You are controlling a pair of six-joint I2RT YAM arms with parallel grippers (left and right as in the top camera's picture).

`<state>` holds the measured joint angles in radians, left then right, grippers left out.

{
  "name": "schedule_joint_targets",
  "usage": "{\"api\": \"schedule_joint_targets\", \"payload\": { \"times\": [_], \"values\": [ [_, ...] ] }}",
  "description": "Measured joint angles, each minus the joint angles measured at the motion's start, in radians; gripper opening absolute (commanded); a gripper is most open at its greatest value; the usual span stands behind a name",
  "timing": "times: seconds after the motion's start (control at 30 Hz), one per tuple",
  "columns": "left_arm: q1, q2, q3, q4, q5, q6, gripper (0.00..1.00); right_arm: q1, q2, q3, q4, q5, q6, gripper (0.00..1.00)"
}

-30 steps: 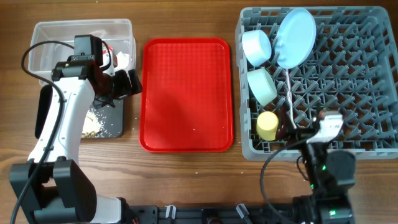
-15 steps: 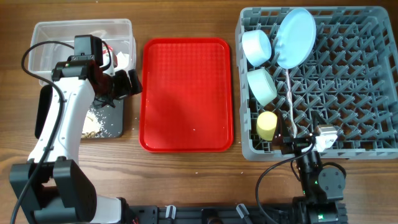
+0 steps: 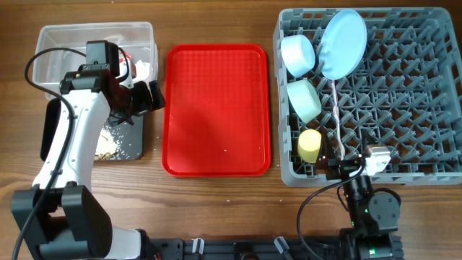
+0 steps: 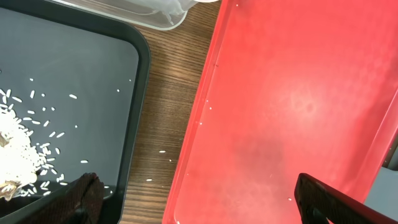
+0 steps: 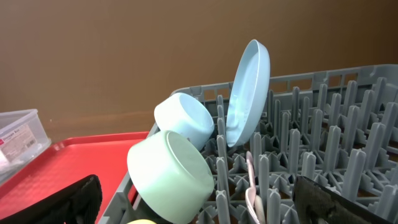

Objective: Sort waste into correct bins and load items into the dishwasher rack

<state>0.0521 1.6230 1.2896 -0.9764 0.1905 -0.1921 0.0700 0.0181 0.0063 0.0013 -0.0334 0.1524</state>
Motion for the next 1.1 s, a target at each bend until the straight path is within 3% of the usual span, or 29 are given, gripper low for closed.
{"api": "schedule_joint_targets", "payload": {
  "times": [0.5,0.67,0.87,1.1],
  "values": [
    [0.000,-0.002,0.000,0.000,-0.003,0.000,1.00,0.000,0.000,0.000,0.000,0.000,0.000,1.00],
    [0.000,-0.073,-0.002,0.027,-0.031,0.000,1.00,0.000,0.000,0.000,0.000,0.000,0.000,1.00],
    [-0.032,-0.364,-0.090,0.403,-0.044,0.000,1.00,0.000,0.000,0.000,-0.001,0.000,0.000,1.00],
    [-0.046,-0.724,-0.441,0.813,-0.040,0.000,1.00,0.000,-0.001,0.000,0.000,0.000,0.000,1.00]
  ]
}}
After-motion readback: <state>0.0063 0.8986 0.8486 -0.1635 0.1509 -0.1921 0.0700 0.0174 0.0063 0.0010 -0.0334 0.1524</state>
